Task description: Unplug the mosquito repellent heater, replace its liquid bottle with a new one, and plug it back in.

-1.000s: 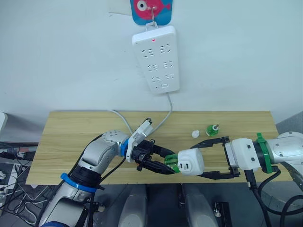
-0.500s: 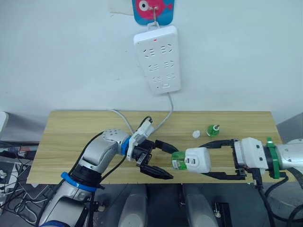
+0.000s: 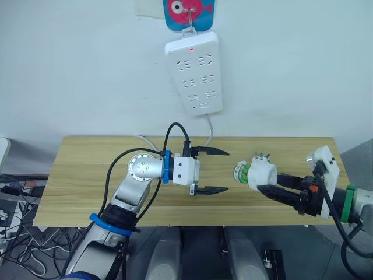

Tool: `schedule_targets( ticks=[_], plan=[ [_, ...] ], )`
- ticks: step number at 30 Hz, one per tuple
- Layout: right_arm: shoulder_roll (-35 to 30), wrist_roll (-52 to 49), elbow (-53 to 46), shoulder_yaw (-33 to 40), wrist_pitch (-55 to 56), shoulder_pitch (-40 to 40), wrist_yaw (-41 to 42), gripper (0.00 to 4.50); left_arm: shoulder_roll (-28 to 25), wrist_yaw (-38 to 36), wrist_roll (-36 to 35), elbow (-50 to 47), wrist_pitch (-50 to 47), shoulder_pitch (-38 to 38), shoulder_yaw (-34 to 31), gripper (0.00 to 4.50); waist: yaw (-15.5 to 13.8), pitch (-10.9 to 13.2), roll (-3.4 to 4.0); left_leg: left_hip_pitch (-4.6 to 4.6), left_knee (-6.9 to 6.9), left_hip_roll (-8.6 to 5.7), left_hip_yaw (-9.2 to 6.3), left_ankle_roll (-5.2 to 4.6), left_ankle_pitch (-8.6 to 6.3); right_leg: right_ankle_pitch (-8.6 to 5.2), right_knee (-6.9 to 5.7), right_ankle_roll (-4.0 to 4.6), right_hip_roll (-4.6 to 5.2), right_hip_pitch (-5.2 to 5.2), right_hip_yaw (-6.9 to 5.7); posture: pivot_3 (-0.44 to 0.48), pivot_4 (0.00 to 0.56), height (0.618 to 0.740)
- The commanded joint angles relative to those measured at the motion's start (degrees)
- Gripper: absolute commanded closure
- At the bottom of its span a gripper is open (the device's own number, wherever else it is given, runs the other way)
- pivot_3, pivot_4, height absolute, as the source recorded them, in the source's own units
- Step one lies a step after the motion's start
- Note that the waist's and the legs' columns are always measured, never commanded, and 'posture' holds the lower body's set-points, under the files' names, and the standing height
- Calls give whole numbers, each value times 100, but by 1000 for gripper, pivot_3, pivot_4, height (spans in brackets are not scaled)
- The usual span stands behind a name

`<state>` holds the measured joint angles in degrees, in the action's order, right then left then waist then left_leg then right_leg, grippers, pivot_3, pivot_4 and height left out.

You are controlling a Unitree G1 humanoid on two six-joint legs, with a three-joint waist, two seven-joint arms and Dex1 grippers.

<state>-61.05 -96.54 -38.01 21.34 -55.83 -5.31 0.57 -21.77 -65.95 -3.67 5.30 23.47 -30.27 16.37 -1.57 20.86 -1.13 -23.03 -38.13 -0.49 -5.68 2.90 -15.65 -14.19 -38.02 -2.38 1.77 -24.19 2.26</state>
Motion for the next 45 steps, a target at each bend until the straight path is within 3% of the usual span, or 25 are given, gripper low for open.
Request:
schedule_targets(
  ticks=[1, 11, 21, 25, 29, 37, 41, 45],
  plan=[
    [-301, -1396, -120, -424, 551, 186, -1103, 1582, 77, 142, 312, 175, 688, -200, 262, 0, 7, -1, -1, 0, 0, -1, 2, -1, 0, 0, 0, 0, 0, 0, 0, 130, 339, 740],
    [-193, -1646, -436, -1454, 1536, 573, -2213, 1582, 120, 948, 1293, 327, 534, -420, 512, 0, 15, -3, -3, -2, 1, 1, -3, 0, 0, 0, 1, -1, -22, -3, -5, 114, 327, 740],
    [-19, -1646, -732, -1834, 2156, 553, -2711, 1582, 206, 1282, 1457, 542, 526, -576, 619, 0, 21, -5, -4, -2, 1, 3, -6, 2, 2, 0, 1, -1, -22, -3, -7, 105, 320, 740],
    [71, -1646, -803, -1959, 2316, 581, -2793, 1582, 237, 1300, 1390, 520, 489, -545, 676, 897, 22, -6, -3, -1, 1, 3, -4, 2, 2, 0, 1, -1, -22, -3, -5, 106, 315, 740],
    [107, -1646, -859, -2083, 2417, 659, -2873, 1582, 198, 1277, 1449, 462, 434, -496, 744, 2191, 23, -8, -3, 0, 1, 5, -6, 2, 2, 0, -1, -1, -22, -3, -6, 106, 315, 740],
    [181, -1646, -912, -2213, 2564, 837, -2999, 1582, 364, 1196, 1012, 475, -44, -408, 655, 2280, 24, -10, -3, -1, -1, 4, -6, 2, 2, 0, -3, 0, -22, -3, -6, 109, 312, 740],
    [-28, -1646, -963, -2055, 2511, 905, -3092, 109, 455, 1192, 750, 463, -288, -275, 576, 2280, 28, -10, -4, 0, -3, 3, -7, 3, 3, 0, -3, 0, -22, -3, -6, 96, 317, 740],
    [-627, -1646, -1292, -1772, 2340, 845, -3216, 14, 548, 1345, 617, 589, -334, -217, 432, 2280, 30, -11, -4, -2, -3, 3, -7, 2, 3, 0, -4, 0, -21, -5, -5, 76, 317, 740]
  ],
)
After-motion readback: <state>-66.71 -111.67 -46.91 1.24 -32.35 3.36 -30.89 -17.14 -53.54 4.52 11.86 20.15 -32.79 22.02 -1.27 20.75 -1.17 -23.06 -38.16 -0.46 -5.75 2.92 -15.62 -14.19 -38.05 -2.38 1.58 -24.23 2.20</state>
